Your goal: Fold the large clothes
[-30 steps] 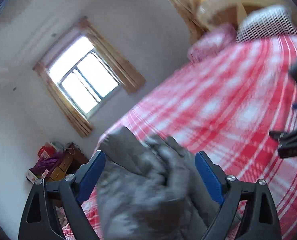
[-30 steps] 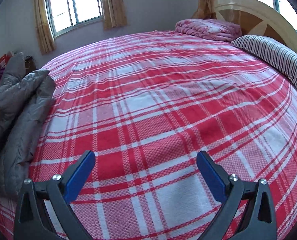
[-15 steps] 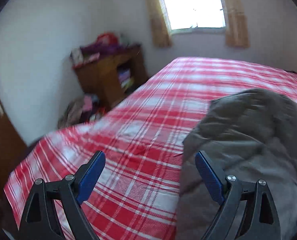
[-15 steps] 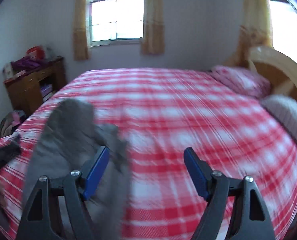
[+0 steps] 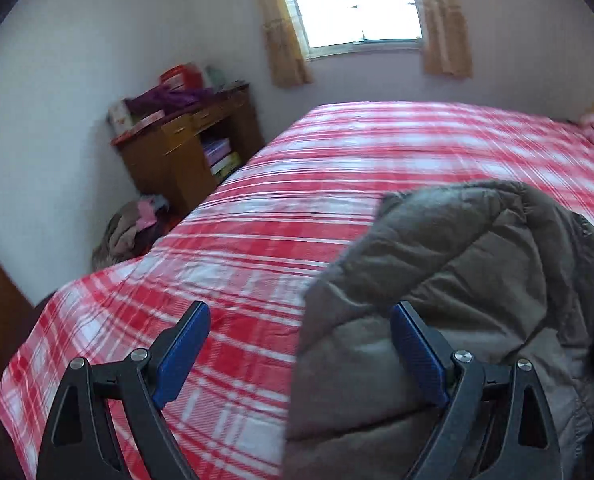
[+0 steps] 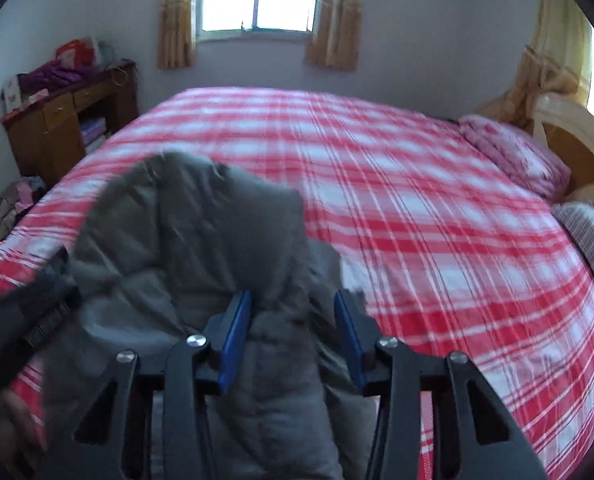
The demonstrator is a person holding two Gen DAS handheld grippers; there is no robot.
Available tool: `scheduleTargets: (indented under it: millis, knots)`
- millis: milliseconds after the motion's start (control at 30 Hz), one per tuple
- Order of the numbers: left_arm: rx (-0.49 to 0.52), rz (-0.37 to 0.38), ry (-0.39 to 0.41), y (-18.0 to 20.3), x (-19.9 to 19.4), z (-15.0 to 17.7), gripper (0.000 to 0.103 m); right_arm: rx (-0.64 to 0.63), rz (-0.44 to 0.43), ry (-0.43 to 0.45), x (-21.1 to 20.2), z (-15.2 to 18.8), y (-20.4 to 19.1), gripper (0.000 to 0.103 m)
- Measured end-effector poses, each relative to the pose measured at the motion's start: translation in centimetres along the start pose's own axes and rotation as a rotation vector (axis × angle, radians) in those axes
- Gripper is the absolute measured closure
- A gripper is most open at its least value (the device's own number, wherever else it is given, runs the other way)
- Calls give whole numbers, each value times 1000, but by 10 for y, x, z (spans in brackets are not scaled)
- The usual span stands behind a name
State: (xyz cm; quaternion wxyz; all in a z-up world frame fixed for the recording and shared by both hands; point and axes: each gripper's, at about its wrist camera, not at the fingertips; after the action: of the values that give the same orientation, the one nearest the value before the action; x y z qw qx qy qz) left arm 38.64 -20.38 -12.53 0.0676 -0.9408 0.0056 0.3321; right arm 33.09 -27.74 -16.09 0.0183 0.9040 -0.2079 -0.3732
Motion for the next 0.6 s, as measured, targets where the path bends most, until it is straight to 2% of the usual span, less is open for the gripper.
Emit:
scheduleTargets:
  millis: [133, 300, 600]
  knots:
    - [64, 15, 9, 31, 0, 9, 11, 33, 1, -15, 13, 22, 19, 61]
    - [142, -14, 22, 58, 8, 20, 11, 97, 6, -18, 27, 39, 38, 61]
    - [166, -22, 10, 67, 25, 31, 11, 127, -14, -18, 37, 52, 40, 61]
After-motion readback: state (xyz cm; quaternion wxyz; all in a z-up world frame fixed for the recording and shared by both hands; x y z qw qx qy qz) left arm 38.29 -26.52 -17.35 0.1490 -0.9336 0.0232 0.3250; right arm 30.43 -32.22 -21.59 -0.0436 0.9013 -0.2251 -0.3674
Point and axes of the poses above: each gripper's, at about its wrist camera, not at the fingertips, and x roughly the way its jaws point, y to its right, z to its underside, and after that the axes turned 9 degrees about z, right-handed
